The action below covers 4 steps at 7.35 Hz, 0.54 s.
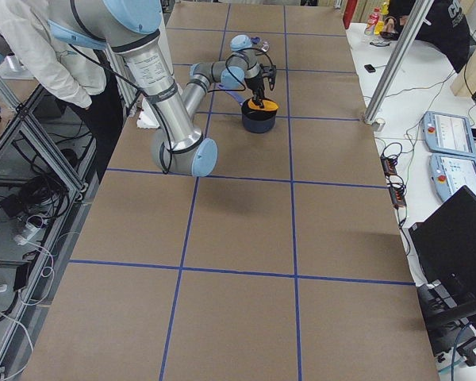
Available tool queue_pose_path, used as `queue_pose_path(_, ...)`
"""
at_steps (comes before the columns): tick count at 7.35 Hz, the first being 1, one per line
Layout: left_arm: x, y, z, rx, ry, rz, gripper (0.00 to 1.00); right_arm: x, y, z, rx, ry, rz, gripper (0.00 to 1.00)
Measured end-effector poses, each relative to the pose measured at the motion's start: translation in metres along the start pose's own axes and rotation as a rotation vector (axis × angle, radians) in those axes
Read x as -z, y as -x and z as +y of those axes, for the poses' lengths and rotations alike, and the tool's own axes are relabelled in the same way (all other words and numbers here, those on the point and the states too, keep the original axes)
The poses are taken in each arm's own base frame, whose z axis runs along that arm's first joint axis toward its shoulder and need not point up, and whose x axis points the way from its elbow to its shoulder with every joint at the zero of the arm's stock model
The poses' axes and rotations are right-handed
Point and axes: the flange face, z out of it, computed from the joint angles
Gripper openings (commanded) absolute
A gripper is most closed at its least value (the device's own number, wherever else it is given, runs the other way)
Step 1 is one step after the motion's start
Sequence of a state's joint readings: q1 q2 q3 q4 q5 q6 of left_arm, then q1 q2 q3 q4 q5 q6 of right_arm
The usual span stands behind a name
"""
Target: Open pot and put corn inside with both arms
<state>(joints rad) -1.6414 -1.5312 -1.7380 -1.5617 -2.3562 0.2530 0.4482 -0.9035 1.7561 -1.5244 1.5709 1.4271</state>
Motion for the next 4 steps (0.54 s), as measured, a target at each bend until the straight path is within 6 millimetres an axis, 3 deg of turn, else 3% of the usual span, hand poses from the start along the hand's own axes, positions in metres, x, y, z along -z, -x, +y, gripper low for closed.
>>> queue_pose_path(2,-0.001,0.001,0.001,0.002,0.002,0.001,0.98,-0.005,0.005,0.01,-0.011,-0.023,0.007,1.0)
queue_pose_path(4,-0.004,0.001,0.006,0.014,0.008,0.015,0.98,0.002,0.005,0.0,-0.018,-0.028,-0.002,1.0)
